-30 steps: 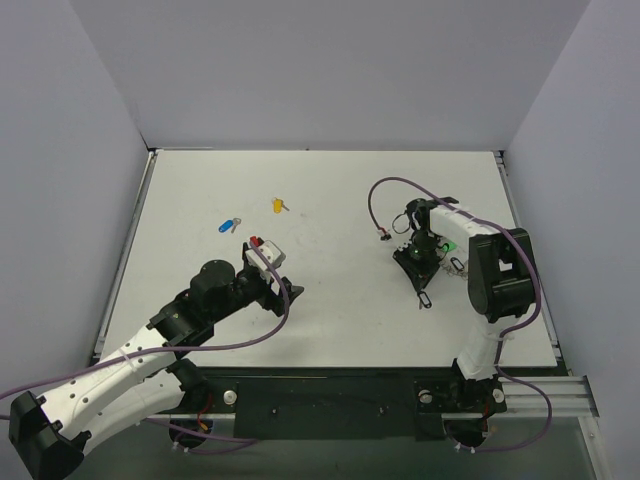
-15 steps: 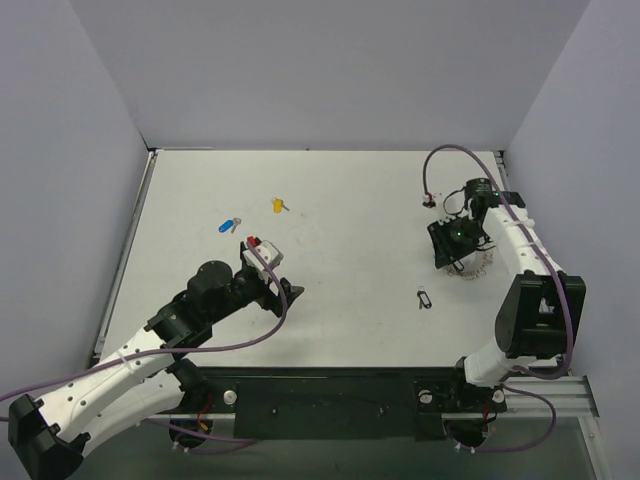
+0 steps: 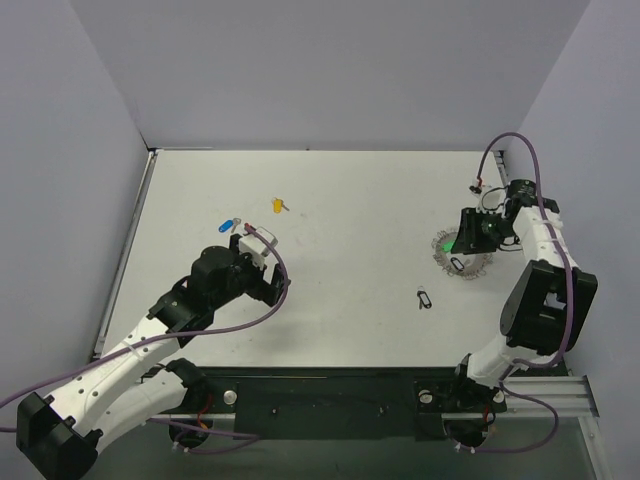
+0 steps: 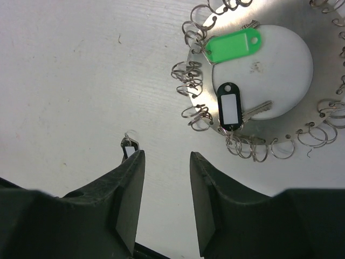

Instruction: Put the keys on the keyring

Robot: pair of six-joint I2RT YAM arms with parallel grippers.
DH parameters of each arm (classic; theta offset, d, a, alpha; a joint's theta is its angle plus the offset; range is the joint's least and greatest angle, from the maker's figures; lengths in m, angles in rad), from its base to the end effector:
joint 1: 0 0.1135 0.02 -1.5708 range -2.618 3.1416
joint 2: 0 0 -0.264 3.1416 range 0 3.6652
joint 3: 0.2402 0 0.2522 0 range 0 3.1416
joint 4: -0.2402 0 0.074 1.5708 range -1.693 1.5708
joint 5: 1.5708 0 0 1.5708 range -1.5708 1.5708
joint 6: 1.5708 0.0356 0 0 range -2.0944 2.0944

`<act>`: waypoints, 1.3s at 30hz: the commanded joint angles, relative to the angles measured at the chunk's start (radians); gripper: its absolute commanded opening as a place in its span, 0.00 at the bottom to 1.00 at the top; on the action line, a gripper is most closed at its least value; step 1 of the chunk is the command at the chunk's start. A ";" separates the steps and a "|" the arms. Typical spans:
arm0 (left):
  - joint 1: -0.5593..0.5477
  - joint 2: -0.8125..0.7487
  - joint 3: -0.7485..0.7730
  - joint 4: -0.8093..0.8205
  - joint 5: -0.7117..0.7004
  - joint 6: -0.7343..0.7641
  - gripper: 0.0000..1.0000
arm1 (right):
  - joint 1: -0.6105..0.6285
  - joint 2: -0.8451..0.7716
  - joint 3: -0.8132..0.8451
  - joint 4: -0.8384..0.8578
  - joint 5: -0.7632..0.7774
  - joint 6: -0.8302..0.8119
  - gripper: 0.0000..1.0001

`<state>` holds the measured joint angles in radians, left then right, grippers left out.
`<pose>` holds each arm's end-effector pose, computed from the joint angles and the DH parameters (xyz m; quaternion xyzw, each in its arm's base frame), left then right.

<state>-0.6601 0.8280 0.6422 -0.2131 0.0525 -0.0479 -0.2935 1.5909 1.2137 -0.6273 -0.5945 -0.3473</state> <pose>0.1523 -0.1206 0.2791 0.2648 0.7898 -0.2121 0.5109 0.3223 -0.0766 0.2557 -0.1065 0.9155 0.1828 0.3421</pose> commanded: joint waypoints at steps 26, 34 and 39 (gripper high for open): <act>0.011 -0.032 0.042 -0.051 0.030 0.028 0.97 | -0.102 0.159 0.164 -0.258 0.240 -0.120 0.32; 0.017 -0.041 0.039 -0.057 0.030 0.040 0.97 | -0.127 0.238 0.225 -0.279 0.334 -0.220 0.32; 0.028 -0.038 0.037 -0.055 0.035 0.042 0.97 | -0.093 0.245 0.201 -0.318 0.327 -0.327 0.32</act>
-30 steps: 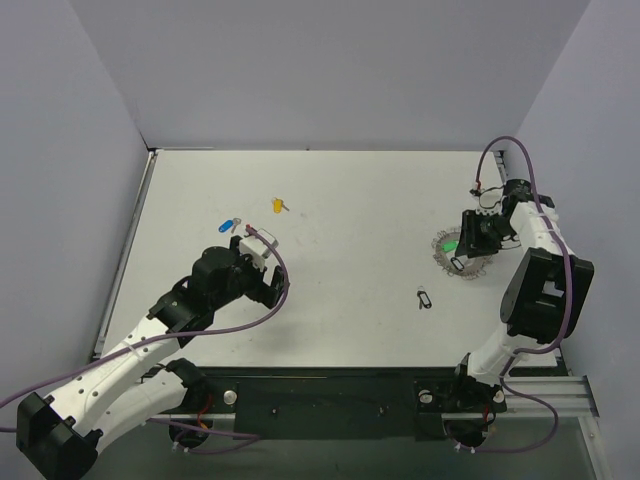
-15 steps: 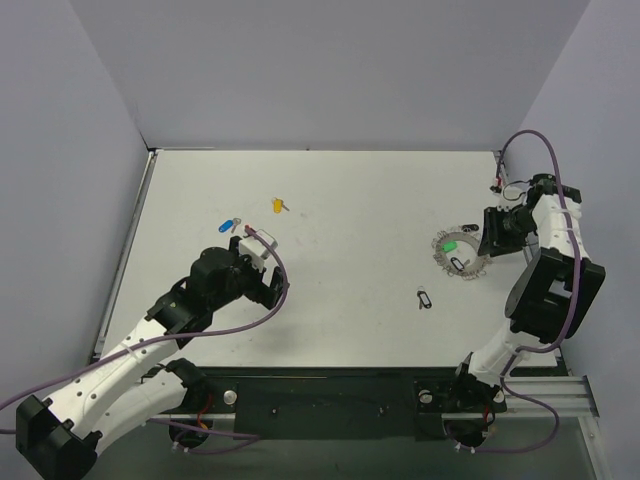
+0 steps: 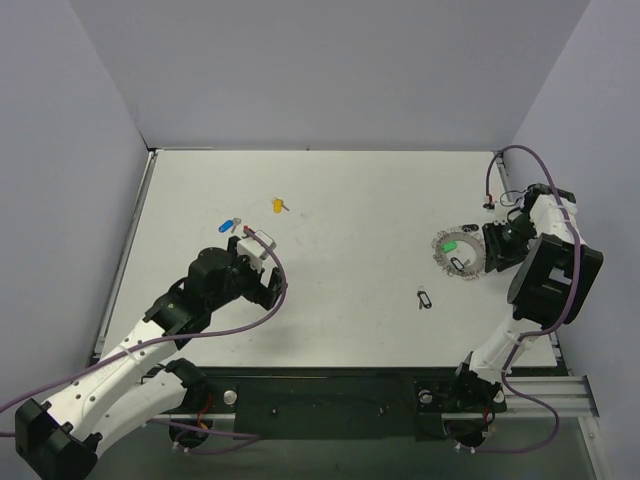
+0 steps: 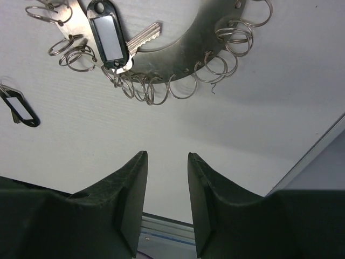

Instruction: Put the keys on the keyring

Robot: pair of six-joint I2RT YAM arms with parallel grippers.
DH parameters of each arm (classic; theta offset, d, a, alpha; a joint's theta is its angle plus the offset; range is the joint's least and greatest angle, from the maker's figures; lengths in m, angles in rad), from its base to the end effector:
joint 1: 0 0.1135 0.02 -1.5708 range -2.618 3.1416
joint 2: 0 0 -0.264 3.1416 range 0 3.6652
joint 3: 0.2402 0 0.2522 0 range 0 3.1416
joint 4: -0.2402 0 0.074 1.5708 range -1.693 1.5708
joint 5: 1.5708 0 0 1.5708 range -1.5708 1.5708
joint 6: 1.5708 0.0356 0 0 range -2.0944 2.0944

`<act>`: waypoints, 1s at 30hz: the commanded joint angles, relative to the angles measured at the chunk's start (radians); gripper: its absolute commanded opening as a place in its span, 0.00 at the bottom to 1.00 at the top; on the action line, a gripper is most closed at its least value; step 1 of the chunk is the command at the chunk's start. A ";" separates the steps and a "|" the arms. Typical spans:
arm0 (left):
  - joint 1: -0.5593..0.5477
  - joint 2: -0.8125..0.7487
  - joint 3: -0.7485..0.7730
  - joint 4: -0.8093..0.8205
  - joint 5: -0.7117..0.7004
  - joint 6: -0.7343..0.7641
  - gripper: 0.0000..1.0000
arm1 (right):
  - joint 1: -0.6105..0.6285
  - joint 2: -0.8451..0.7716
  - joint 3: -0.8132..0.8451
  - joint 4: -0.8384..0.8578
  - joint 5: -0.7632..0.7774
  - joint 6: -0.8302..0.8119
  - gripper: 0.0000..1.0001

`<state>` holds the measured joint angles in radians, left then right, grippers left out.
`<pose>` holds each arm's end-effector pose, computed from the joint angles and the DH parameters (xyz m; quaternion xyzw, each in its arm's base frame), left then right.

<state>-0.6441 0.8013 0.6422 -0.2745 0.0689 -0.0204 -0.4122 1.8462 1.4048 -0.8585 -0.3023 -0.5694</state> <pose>0.1481 -0.1143 0.2775 0.2760 0.7958 -0.2030 0.4992 0.3412 -0.1376 0.2131 -0.0972 0.9749 0.0687 0.1881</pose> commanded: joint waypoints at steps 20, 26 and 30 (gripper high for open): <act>0.040 0.006 0.036 0.011 0.040 0.013 0.97 | 0.128 0.050 -0.040 0.019 0.110 -0.285 0.28; 0.043 0.010 0.033 0.012 0.046 0.011 0.97 | 0.138 0.076 -0.041 0.041 0.155 -0.250 0.28; 0.043 0.012 0.033 0.012 0.046 0.011 0.97 | 0.139 0.073 -0.047 0.042 0.143 -0.238 0.24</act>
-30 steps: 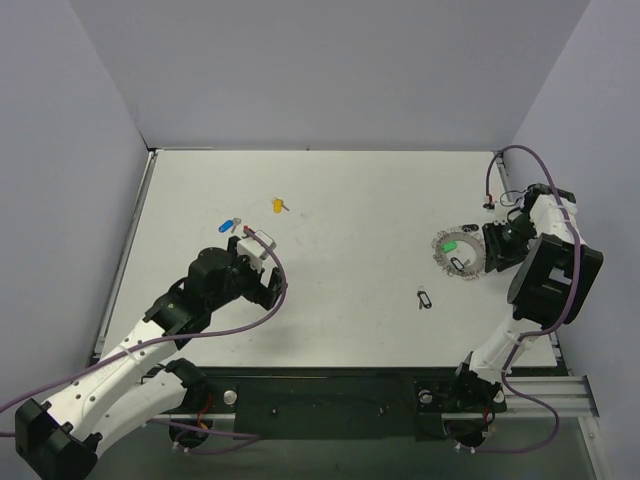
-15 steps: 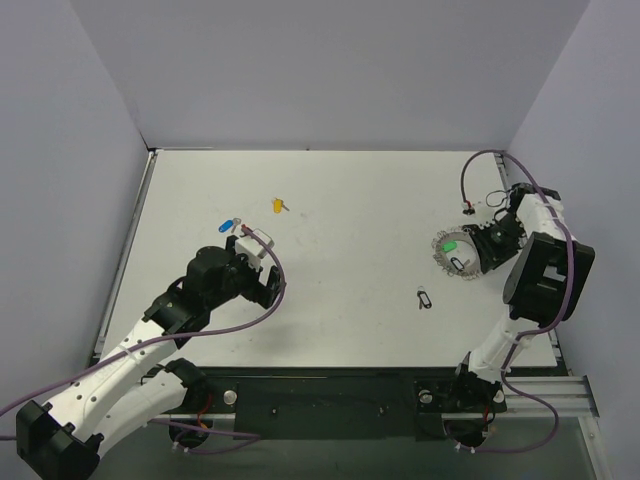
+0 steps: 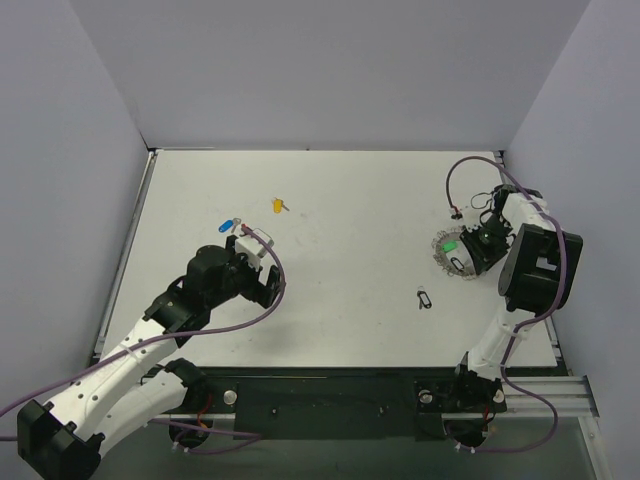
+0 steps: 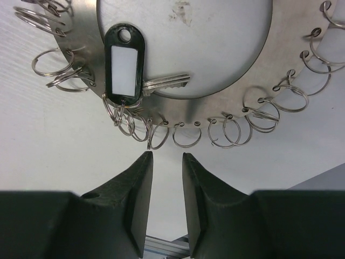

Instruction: Put the keys on the keyring

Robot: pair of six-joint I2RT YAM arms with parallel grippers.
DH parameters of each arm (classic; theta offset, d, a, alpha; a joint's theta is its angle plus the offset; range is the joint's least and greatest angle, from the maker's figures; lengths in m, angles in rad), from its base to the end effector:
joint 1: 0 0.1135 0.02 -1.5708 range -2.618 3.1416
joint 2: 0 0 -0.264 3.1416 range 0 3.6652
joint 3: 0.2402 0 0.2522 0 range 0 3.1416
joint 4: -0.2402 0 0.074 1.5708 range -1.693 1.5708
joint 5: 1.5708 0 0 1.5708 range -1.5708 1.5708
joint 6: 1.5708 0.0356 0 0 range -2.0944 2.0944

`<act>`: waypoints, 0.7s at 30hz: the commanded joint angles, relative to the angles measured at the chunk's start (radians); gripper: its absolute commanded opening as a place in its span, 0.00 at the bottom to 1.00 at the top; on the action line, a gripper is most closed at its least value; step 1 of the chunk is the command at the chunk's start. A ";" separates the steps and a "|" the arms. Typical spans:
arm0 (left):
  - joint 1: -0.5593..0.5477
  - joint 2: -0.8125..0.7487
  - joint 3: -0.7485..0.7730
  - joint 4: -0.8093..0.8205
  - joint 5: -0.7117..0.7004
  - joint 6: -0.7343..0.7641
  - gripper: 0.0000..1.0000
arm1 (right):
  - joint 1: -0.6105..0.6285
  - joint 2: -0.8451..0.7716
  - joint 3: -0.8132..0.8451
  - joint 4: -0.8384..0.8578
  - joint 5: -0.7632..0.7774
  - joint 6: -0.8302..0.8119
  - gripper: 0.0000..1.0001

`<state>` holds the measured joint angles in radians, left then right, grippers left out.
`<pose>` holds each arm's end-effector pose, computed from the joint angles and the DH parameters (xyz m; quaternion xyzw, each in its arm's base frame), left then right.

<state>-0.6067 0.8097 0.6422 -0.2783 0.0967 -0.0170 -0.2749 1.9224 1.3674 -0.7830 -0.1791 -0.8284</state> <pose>0.1526 -0.1101 0.2758 0.2702 0.8010 -0.2023 0.4944 0.3635 -0.0959 0.1772 -0.2803 0.9488 0.0150 0.1451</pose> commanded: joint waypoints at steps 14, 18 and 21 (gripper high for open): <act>0.007 0.003 0.033 0.016 0.021 0.009 0.97 | 0.026 0.012 -0.008 -0.052 -0.049 0.058 0.22; 0.007 0.002 0.033 0.016 0.024 0.009 0.97 | 0.032 0.021 -0.001 -0.048 -0.037 0.071 0.19; 0.007 0.003 0.033 0.017 0.024 0.008 0.97 | 0.034 0.029 0.002 -0.048 -0.031 0.072 0.17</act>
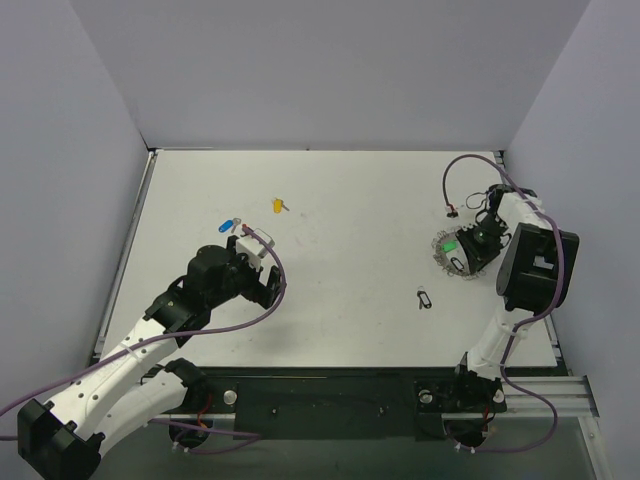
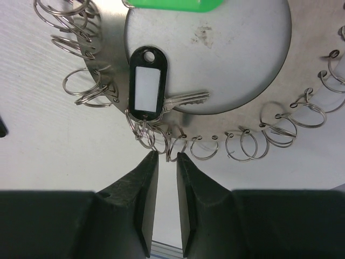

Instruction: Put the keys on the keyring

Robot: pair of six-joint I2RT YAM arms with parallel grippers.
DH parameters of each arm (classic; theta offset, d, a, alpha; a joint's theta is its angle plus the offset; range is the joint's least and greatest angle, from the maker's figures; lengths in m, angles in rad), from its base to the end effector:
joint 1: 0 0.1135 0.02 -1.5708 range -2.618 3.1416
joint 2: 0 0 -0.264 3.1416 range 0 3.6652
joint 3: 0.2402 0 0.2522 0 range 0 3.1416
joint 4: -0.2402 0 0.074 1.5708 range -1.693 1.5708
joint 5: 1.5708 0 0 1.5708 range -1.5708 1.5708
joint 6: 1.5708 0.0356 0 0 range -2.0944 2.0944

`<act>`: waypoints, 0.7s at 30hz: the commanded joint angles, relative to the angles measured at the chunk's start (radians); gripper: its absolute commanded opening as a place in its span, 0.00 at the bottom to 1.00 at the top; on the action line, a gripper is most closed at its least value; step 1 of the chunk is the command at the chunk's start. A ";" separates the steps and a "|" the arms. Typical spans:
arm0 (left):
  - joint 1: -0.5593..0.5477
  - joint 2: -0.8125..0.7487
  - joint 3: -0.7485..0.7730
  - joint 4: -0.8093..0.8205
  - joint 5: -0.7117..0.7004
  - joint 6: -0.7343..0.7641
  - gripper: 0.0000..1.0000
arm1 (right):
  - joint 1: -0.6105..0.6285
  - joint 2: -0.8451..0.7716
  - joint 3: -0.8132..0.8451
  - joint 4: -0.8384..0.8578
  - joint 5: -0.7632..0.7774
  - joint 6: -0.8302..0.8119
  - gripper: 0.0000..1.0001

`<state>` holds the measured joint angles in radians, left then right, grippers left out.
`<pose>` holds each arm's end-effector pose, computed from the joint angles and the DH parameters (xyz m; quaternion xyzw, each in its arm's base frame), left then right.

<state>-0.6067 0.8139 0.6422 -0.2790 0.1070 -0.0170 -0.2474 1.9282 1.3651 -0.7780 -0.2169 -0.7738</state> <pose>0.1529 -0.1108 0.2750 0.2730 0.8013 -0.2059 0.4910 0.3667 -0.0847 0.1749 -0.2689 0.9503 0.0381 0.1519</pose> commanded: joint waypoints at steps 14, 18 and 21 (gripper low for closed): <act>0.007 -0.004 0.034 0.017 0.016 0.009 0.97 | 0.016 0.040 -0.001 -0.047 0.037 0.031 0.11; 0.007 -0.002 0.033 0.018 0.017 0.008 0.97 | 0.017 0.028 -0.006 -0.040 0.036 0.030 0.05; 0.007 -0.002 0.034 0.017 0.017 0.009 0.97 | 0.017 0.012 -0.003 -0.035 0.034 0.037 0.08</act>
<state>-0.6060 0.8139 0.6422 -0.2790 0.1101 -0.0170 -0.2363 1.9656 1.3651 -0.7769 -0.1959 -0.7506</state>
